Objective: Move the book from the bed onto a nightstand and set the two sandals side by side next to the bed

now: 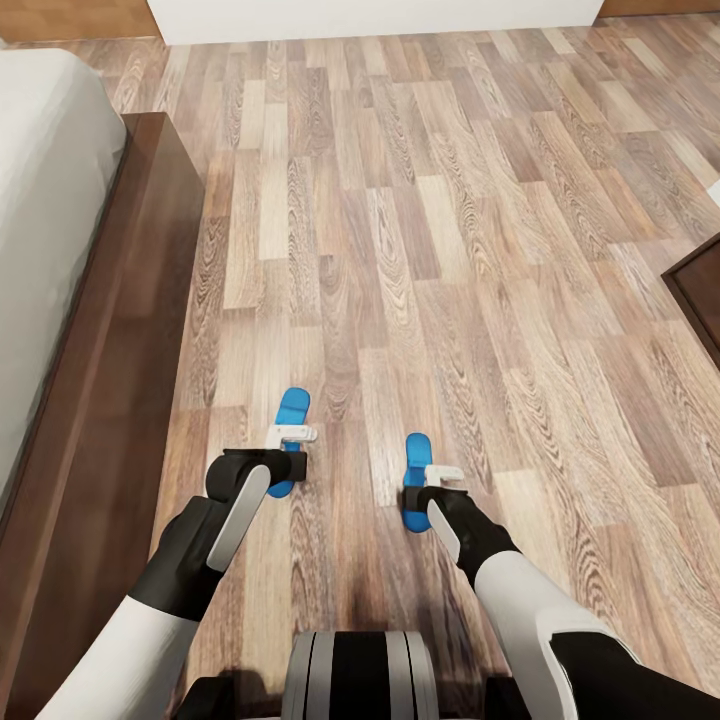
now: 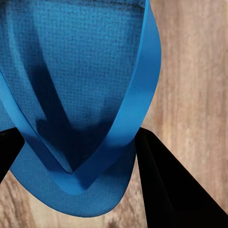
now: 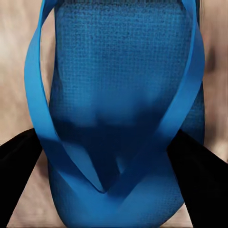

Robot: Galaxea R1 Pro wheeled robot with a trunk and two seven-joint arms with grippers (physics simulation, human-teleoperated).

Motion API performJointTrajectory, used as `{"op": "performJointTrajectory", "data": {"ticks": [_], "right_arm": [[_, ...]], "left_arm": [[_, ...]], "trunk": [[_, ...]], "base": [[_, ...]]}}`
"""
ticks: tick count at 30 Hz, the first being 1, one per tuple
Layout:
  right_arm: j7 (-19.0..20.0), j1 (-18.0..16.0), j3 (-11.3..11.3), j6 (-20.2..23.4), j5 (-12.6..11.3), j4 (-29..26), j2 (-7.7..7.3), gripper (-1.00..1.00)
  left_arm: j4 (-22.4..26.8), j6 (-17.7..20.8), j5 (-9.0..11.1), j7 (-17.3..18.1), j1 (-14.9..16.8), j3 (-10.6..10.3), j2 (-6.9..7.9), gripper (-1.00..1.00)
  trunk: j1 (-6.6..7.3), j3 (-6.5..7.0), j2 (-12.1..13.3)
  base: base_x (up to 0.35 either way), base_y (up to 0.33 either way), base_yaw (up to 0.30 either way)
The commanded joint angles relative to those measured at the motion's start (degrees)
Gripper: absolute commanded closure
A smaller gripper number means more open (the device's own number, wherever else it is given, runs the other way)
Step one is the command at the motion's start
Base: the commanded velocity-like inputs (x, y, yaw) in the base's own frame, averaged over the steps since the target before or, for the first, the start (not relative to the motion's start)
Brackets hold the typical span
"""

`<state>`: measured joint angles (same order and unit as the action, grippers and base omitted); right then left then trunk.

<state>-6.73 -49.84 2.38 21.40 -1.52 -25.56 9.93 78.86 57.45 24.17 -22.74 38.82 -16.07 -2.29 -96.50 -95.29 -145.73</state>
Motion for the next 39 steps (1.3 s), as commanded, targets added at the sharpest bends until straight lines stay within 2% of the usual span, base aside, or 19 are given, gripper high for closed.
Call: {"op": "performJointTrajectory", "data": {"ticks": [1,34,37,39], "right_arm": [[-0.1,0.0,0.2,0.2,-0.8,0.0,0.06,1.00],[0.0,0.0,0.3,0.1,-0.9,-0.5,0.06,1.00],[0.1,0.1,0.4,0.1,-0.9,-2.0,0.06,1.00],[0.1,0.5,0.5,0.1,-1.0,-5.9,0.06,1.00]], "left_arm": [[0.0,0.2,0.5,-0.5,0.0,0.0,0.00,1.00],[0.3,0.4,0.5,-0.6,-0.9,-0.3,0.18,1.00],[0.3,0.2,0.4,-0.7,-1.3,-0.4,0.23,1.00],[0.3,0.1,0.4,-0.6,-1.4,-0.3,0.21,1.00]], "trunk": [[0.00,-0.04,0.0],[0.00,-0.04,0.0],[0.00,-0.04,0.0],[0.00,-0.04,0.0]], "base": [[0.000,0.000,0.000],[0.000,0.000,0.000],[0.000,0.000,0.000],[0.000,0.000,0.000]]}}
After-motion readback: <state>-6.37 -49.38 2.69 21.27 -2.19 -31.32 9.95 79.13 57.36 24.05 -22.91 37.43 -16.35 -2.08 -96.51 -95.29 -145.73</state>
